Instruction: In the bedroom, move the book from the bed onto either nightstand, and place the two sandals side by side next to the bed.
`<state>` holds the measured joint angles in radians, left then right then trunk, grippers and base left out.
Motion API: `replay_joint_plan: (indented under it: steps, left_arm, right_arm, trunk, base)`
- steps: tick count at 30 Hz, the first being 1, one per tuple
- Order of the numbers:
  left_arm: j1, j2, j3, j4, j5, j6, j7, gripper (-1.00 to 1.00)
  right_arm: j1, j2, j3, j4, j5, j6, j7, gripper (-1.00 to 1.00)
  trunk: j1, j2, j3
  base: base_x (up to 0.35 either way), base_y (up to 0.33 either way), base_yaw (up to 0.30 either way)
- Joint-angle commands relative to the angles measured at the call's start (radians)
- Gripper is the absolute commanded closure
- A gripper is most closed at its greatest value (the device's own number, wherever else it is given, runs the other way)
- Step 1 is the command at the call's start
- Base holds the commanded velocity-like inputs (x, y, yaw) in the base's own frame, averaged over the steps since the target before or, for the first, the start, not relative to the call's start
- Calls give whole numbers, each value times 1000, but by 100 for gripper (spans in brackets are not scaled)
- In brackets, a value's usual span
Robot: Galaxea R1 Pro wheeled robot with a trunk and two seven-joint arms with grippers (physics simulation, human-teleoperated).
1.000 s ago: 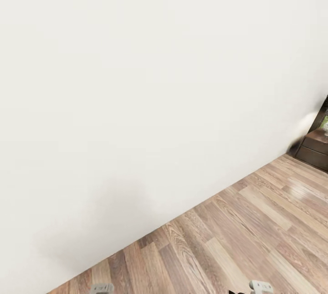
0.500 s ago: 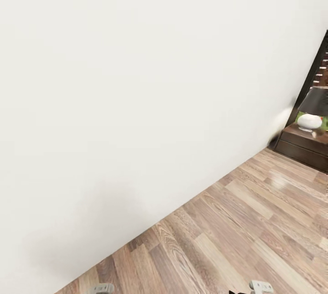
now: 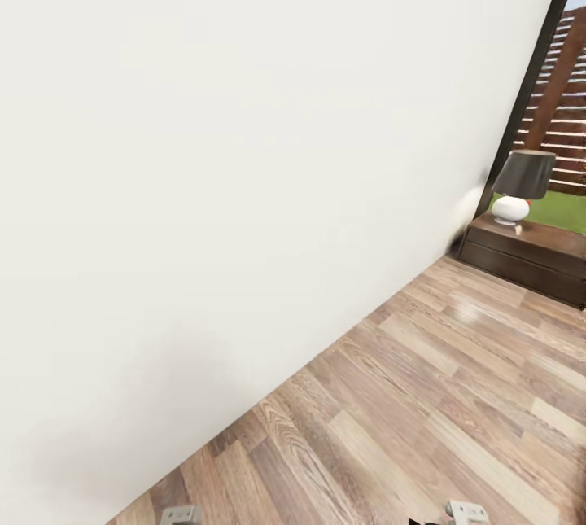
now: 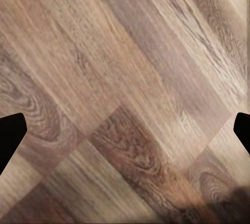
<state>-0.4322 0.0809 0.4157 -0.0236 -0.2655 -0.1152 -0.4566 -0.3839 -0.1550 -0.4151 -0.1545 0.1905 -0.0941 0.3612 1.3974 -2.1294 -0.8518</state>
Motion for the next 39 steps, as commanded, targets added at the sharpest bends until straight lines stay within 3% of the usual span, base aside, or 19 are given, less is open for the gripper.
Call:
replay_joint_plan:
  steps: [1,39]
  left_arm:
    - [0,0,8,1,-11,-5,-2,-100]
    - [0,0,8,1,-11,-5,-2,-100]
  right_arm:
    - [-1,0,-9,1,10,-4,4,-100]
    - [-1,0,-9,1,10,-4,4,-100]
  trunk:
    - [0,0,-1]
    - [0,0,-11]
  base:
    - [0,0,-209]
    - [0,0,-213]
